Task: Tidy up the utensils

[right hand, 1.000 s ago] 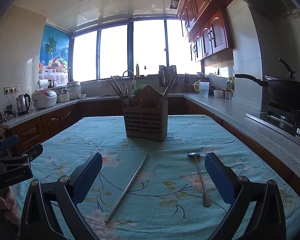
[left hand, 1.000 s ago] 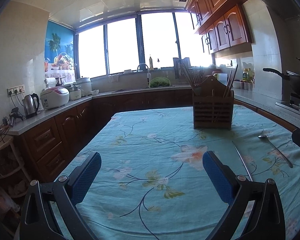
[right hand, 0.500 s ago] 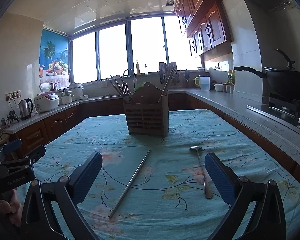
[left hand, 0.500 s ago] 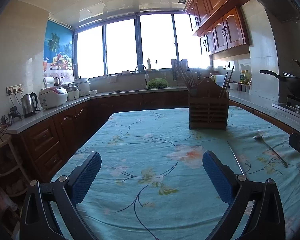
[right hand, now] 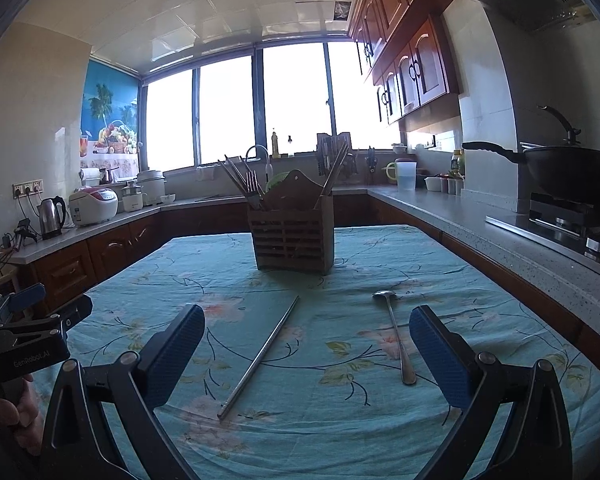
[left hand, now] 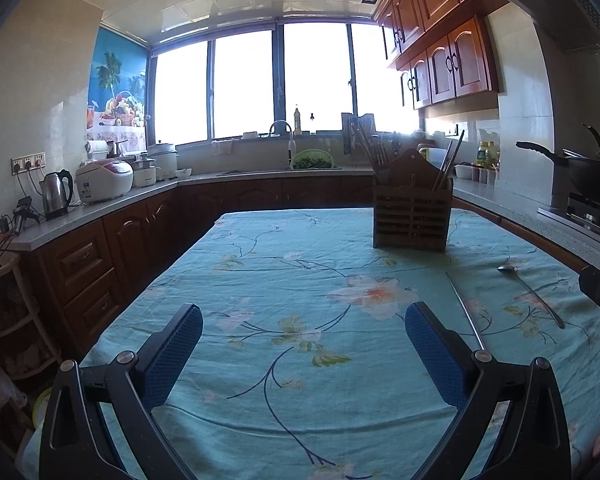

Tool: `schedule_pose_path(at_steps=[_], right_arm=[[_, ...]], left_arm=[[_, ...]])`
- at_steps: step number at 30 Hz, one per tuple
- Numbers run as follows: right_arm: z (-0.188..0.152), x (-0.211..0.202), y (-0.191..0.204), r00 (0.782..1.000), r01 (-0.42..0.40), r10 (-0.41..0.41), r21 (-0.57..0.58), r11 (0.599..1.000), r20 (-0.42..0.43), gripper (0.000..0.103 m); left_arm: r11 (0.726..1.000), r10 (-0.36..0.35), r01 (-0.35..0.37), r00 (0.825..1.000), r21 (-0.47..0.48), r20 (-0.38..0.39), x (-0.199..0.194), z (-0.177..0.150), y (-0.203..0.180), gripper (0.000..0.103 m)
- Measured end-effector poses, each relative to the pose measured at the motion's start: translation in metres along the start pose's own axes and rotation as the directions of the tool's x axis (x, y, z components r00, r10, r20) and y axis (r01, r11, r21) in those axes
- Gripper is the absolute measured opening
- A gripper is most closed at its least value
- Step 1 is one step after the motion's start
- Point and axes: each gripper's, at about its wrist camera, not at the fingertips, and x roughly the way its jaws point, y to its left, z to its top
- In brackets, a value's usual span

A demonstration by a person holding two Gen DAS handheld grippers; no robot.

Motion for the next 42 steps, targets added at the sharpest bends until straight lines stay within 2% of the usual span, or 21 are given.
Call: schedule_pose_path(at_steps=[16,42], right_arm=[[0.002,-0.006,0.003,0.999,-0.001,0.002,-0.015,1.0,0.032,0.103],[-0.001,-0.004,0.002,1.0,-0.004,0.004,-0.009,1.0,0.022,0.103]], left_arm=[[1.0,0.007,-0.007,1.0,0.002,0.021,-0.005,-0.001,-0.006,0.102],[1.0,0.007,-0.007,1.0,0.017,0.025,-0.009,-0.004,-0.015,0.102]])
